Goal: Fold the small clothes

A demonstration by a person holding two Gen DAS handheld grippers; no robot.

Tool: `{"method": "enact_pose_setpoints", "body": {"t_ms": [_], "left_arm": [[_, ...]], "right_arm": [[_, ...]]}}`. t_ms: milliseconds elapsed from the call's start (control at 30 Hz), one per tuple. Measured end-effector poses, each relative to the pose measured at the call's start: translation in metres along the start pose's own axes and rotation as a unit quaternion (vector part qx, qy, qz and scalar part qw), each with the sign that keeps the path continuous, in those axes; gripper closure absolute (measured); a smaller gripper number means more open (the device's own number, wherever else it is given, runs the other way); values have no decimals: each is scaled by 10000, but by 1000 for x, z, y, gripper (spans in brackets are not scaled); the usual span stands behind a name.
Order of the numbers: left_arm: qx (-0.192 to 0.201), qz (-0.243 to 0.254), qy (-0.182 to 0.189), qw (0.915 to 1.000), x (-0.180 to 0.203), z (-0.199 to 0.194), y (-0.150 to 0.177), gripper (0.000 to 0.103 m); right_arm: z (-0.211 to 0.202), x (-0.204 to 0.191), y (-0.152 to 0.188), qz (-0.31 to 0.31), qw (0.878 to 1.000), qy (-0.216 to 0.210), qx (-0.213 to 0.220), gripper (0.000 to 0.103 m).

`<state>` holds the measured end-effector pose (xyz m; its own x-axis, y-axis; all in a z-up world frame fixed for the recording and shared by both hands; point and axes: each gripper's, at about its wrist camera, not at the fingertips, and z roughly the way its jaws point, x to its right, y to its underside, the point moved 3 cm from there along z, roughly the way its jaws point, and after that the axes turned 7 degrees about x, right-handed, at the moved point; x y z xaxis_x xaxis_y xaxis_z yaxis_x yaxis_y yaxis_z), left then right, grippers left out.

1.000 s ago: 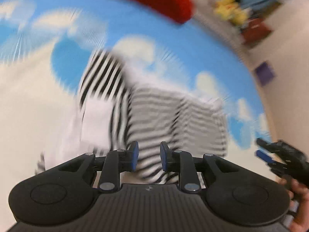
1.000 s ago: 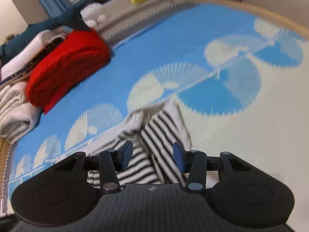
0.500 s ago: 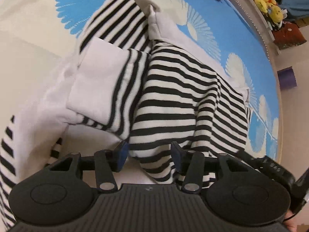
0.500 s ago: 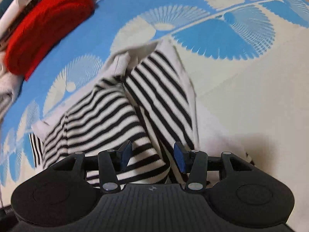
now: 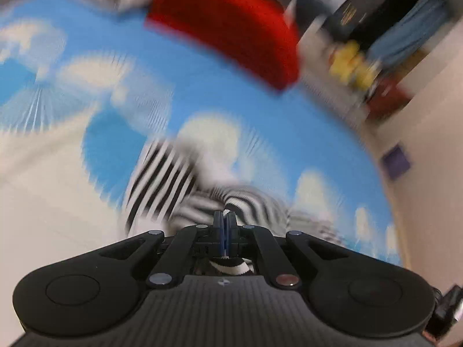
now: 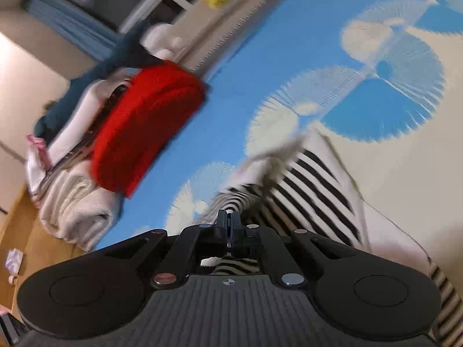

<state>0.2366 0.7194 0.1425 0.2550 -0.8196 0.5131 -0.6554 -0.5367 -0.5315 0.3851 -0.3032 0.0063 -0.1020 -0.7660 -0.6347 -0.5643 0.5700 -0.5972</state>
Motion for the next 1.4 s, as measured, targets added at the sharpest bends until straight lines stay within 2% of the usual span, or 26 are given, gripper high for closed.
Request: {"method": "enact_pose_setpoints", "body": {"t_ms": [33,100,133,167,200,267,333,367,400,533,567,600,633,667,733,800,833,900,967,1000,1100,1167,1233,1300,1333,1400], "left_arm": [[-435,45,-205,9988,-6,14,5,102],[-1298,20,-650,9894,-25,40,25,100],[-1375,-157,-726,9877,-34,43,31,98],[-1360,-344,-720,9875,-38,43,30,89],[-1265,-422,-641,9890,-39,40,26,74],[-996,-425,-477,9930,-35,33,12,54],[-853,-363,-379,9950,-29,32,6,51],[-865,-359,-363,9949,-28,33,8,51],[-910,-369,-388,9944,-29,36,10,52],[-1138,-403,-635,9907,-33,53,28,55],[-1160,-396,-651,9903,-32,53,37,59],[-1166,-382,-635,9904,-31,53,38,70],[-1150,-368,-603,9908,-30,52,40,79],[-1082,-363,-563,9919,-30,50,37,99],[-802,-355,-449,9951,-27,41,30,100],[-523,-220,-449,9974,-24,34,23,100],[-523,-160,-543,9970,-26,35,23,100],[-845,-227,-796,9930,-32,46,29,96],[-1167,-387,-956,9878,-41,55,35,88],[-1126,-375,-942,9885,-39,54,33,88],[-414,-4,-782,9961,-21,33,15,87],[-97,192,-469,9987,-8,23,8,87],[-108,191,-63,9997,0,24,10,87],[-302,189,153,9992,3,34,20,87],[-429,181,228,9987,3,40,25,87],[-672,192,340,9970,3,55,36,87]], "right_arm": [[9,10,5,-101,9984,457,-331,102],[26,36,21,-130,9853,1423,-940,102],[29,51,28,-17,9752,1929,-1081,98],[30,56,30,9,9716,2115,-1058,98],[29,54,30,-43,9726,2103,-986,98],[26,36,23,-305,9820,1721,-710,93],[23,22,19,-493,9873,1424,-496,59],[22,17,19,-553,9887,1318,-448,53],[25,16,19,-581,9891,1259,-494,51],[41,26,36,-440,9847,1307,-1061,52],[44,29,41,-440,9823,1373,-1194,53],[46,31,47,-467,9807,1421,-1263,66],[46,31,48,-477,9806,1395,-1291,87],[45,29,50,-435,9825,1323,-1236,95],[34,19,43,-337,9883,1154,-936,99],[27,10,33,-472,9913,1064,-612,99],[25,10,31,-512,9909,1106,-567,99],[34,24,32,-385,9847,1469,-860,98],[44,44,42,-64,9748,1889,-1188,86],[45,49,44,14,9724,1978,-1237,82],[36,36,37,-174,9771,1932,-871,77],[23,17,25,-604,9802,1860,-314,70],[13,2,21,-853,9827,1641,61,64],[12,-6,20,-769,9915,1035,156,63],[14,-7,22,-525,9965,657,18,63],[25,-5,31,-102,9988,191,-439,63]]}}
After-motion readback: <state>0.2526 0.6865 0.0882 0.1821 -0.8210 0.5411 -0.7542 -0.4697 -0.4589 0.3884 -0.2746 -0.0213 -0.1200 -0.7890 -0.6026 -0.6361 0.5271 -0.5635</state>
